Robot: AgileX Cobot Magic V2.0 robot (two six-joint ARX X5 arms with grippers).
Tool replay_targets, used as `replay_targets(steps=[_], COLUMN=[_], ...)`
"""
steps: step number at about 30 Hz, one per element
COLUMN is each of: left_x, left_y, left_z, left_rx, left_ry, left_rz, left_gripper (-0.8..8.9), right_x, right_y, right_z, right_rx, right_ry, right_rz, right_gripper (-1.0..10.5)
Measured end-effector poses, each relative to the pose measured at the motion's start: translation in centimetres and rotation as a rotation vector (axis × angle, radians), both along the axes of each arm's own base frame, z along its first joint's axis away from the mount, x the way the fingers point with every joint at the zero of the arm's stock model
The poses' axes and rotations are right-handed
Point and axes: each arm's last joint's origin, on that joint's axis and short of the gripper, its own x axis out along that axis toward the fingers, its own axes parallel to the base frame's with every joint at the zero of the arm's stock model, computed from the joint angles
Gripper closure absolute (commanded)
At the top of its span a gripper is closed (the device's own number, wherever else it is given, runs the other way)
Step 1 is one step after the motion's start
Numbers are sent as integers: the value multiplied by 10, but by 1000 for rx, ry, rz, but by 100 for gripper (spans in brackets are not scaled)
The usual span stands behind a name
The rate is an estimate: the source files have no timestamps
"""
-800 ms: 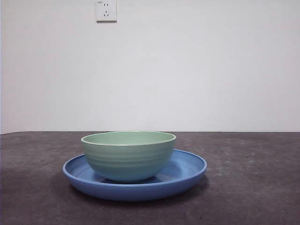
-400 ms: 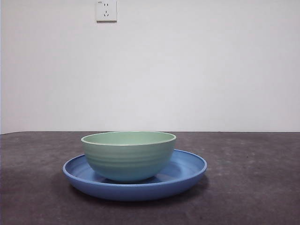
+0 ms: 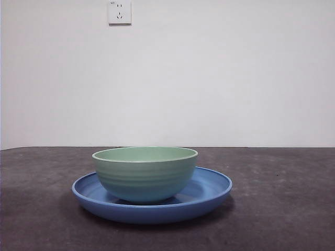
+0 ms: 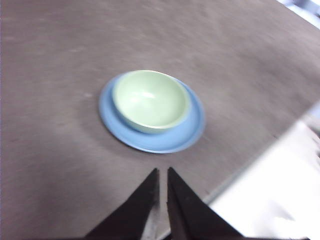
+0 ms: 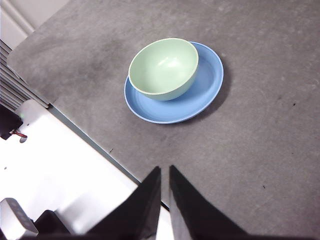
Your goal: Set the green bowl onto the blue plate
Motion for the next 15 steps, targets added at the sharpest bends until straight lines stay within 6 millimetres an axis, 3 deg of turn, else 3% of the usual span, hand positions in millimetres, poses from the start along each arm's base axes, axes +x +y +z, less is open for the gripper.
replay_targets(steps=[7, 9, 15], left_x=[18, 31, 69], left_y=[3, 3, 2], left_z=[-8, -20, -80], left_rx=[66, 105, 125], left_ry=[-102, -140, -252], left_rz=[267, 310, 387], left_gripper=[789, 789, 789], right_x=[0, 0, 0], right_y=[0, 0, 0], right_z=[0, 0, 0], right_rx=[0, 0, 0], right_ry=[0, 0, 0], right_rz=[0, 0, 0], right_gripper=[922, 922, 922])
